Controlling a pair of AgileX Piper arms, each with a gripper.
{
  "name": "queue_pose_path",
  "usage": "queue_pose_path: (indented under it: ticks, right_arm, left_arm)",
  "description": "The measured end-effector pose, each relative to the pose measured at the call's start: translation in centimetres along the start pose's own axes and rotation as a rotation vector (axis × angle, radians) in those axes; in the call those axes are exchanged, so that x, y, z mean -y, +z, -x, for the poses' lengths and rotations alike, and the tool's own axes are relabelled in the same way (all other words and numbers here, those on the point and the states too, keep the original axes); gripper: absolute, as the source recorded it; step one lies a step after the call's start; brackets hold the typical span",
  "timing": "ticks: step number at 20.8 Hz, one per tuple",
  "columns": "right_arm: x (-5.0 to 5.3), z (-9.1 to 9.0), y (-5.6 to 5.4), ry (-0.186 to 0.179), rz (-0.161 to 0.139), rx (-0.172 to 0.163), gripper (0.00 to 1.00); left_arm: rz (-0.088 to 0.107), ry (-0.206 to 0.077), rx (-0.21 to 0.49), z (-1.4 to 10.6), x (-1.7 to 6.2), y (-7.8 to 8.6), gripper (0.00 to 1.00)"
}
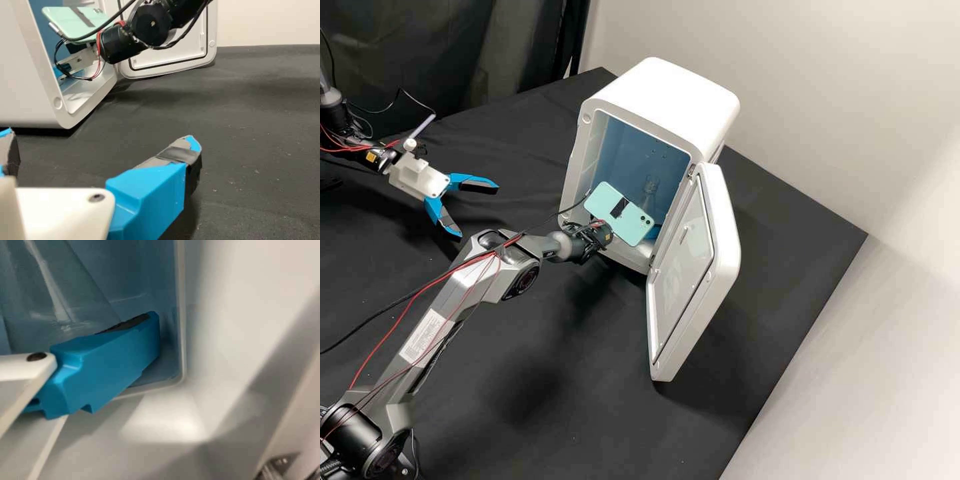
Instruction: Place the flask in the incubator
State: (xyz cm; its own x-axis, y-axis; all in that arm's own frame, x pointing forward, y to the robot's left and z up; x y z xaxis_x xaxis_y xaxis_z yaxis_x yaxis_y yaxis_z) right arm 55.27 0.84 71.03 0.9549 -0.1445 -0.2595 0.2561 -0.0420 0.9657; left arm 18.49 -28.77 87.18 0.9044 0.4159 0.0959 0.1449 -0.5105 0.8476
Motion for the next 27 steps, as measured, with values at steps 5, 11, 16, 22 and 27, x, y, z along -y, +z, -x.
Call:
queue_pose_path:
  ticks: [5, 11, 16, 22, 27]
  right_arm:
    - [-0.6, 1.2, -0.4, -0.011, -0.052, -0.002, 1.0]
    - [-1.6, 2.3, -0.4, 0.004, -0.117, -0.007, 1.0]
    - [-1.8, 2.6, -0.6, 0.021, -0.11, -0.031, 1.0]
    - [-2.0, 2.9, -0.8, 0.02, -0.095, -0.041, 1.0]
    - [-2.0, 2.9, -0.8, 0.02, -0.095, -0.041, 1.0]
  left_arm:
    - [0.001, 0.0, -0.003, 0.0, -0.01, -0.1, 1.0]
    - [0.001, 0.002, -0.01, 0.1, -0.02, -0.2, 1.0]
    - [0.002, 0.001, -0.014, 0.1, 0.0, -0.3, 1.0]
    - [0.003, 0.001, -0.016, 0.1, 0.0, -0.4, 1.0]
    - [0.008, -0.001, -0.023, 0.1, 0.12, -0.6, 1.0]
